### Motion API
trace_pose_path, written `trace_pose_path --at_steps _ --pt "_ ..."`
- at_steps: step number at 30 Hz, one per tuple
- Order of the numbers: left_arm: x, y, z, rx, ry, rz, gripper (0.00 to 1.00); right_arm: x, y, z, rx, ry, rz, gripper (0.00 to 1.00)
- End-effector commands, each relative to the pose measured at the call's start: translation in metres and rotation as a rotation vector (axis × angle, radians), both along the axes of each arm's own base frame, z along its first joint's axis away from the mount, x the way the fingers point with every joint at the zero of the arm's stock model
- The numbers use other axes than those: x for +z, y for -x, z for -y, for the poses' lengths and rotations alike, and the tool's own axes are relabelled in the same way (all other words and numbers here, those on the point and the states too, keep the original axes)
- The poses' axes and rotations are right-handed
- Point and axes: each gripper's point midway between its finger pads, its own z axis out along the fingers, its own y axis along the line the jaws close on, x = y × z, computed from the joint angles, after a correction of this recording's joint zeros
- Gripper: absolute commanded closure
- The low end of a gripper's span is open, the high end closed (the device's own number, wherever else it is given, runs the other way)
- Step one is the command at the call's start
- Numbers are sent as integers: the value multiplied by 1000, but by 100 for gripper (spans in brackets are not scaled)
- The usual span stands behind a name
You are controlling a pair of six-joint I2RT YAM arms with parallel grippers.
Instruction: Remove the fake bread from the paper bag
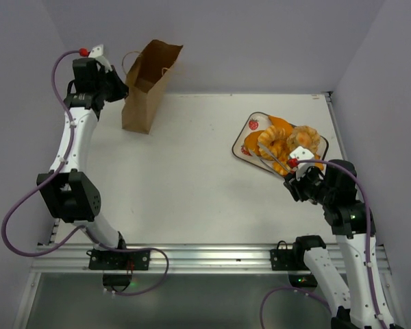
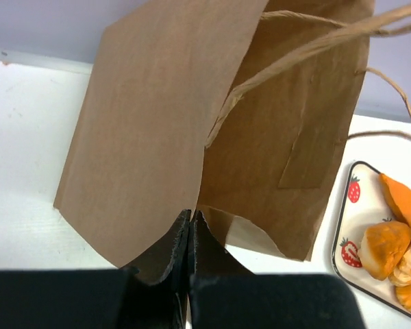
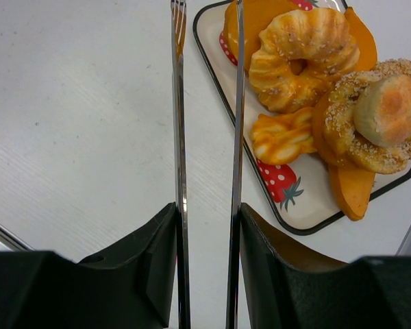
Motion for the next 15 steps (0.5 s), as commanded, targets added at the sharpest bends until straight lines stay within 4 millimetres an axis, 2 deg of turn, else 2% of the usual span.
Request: trace_pose_path --at_steps 1,2,3,7,12,15 --pt "1 11 -18 -3 109 3 100 9 -5 -4 11 -25 39 58" --pt "-7 12 -21 0 124 -5 99 9 -5 -4 11 -25 37 58" --pt "-6 14 -30 19 142 -2 99 9 -5 -4 12 -26 39 58" --pt "-10 16 -39 23 181 1 96 9 -5 -4 12 -27 37 58" --pt "-2 16 -44 27 213 22 86 8 -6 -5 13 -28 32 58" --pt "10 19 -48 36 223 55 79 8 -6 -5 15 -28 33 58"
